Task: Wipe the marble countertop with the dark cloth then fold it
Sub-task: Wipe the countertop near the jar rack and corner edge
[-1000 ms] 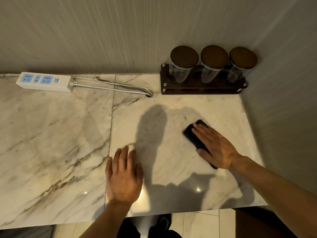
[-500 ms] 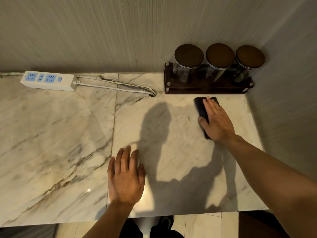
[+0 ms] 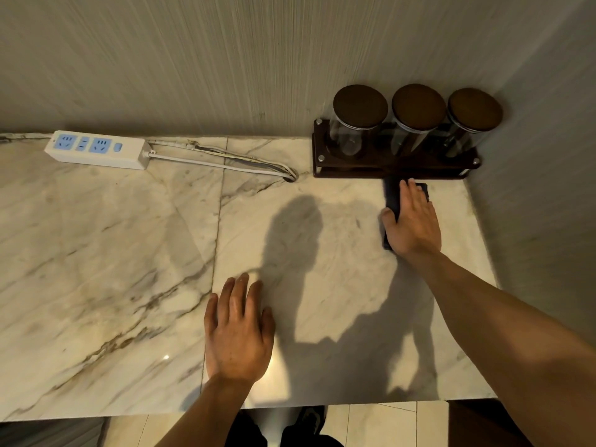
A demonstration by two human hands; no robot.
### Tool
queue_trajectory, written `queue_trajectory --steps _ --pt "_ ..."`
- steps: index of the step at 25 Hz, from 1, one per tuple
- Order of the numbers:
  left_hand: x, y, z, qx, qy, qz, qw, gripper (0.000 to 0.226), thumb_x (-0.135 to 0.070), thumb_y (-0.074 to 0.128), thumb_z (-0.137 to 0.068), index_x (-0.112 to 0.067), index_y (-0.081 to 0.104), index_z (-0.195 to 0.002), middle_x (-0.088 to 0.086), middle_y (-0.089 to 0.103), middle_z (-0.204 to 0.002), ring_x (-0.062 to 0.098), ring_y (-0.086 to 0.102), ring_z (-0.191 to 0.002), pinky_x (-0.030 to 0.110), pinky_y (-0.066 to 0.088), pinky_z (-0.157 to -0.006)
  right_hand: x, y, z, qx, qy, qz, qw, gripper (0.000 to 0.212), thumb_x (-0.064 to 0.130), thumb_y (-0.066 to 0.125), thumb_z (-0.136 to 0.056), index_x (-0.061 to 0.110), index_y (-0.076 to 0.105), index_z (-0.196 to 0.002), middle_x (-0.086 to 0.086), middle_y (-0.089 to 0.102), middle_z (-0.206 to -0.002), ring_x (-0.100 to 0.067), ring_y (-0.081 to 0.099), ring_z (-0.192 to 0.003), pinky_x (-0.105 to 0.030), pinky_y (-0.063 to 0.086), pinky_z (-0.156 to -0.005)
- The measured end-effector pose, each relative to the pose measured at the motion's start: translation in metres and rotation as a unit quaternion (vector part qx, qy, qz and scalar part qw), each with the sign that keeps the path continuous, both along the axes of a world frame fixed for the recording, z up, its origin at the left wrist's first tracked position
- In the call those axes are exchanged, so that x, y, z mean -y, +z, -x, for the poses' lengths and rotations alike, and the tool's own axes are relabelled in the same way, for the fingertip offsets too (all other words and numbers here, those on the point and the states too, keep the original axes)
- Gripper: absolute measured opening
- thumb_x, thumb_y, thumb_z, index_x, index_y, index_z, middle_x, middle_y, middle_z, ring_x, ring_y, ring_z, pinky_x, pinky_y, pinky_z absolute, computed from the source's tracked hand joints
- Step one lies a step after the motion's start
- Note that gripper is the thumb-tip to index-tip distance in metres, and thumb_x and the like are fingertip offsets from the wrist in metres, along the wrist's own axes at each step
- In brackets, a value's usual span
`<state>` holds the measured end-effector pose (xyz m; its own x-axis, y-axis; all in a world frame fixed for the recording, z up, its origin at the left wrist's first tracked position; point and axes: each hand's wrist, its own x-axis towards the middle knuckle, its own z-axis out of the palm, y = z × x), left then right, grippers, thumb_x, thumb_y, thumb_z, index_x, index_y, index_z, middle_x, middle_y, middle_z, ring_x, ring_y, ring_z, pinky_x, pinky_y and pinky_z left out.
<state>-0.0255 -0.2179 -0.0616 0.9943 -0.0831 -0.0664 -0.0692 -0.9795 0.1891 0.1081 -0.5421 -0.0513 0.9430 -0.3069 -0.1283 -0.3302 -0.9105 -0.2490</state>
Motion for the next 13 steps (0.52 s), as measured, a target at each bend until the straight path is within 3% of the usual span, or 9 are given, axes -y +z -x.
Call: queue_trajectory --steps 6,13 --pt "0.0004 0.0024 0.0004 0.003 -0.001 0.01 1.0 0.05 -0.038 0.037 -0.09 -0.017 0.044 -0.136 0.008 0.045 -0.146 0.028 0.033 -0.139 0.045 0.014 -0.116 -0.0011 -0.0009 0.0033 0.023 -0.055 -0.005 0.998 0.065 0.041 0.033 -0.098 0.016 0.008 -0.153 -0.005 0.007 -0.163 -0.022 0.004 -0.148 -0.041 0.005 -0.12" --pt "0.0004 0.0025 0.0004 -0.001 0.0 0.006 1.0 0.05 -0.038 0.036 -0.091 -0.017 0.044 -0.136 0.008 0.045 -0.146 0.028 0.033 -0.139 0.046 0.015 -0.116 -0.0046 -0.0013 0.0093 0.029 -0.193 -0.031 0.98 0.069 0.042 0.029 -0.096 0.013 0.004 -0.153 -0.007 0.001 -0.163 -0.023 -0.001 -0.148 -0.041 0.001 -0.12"
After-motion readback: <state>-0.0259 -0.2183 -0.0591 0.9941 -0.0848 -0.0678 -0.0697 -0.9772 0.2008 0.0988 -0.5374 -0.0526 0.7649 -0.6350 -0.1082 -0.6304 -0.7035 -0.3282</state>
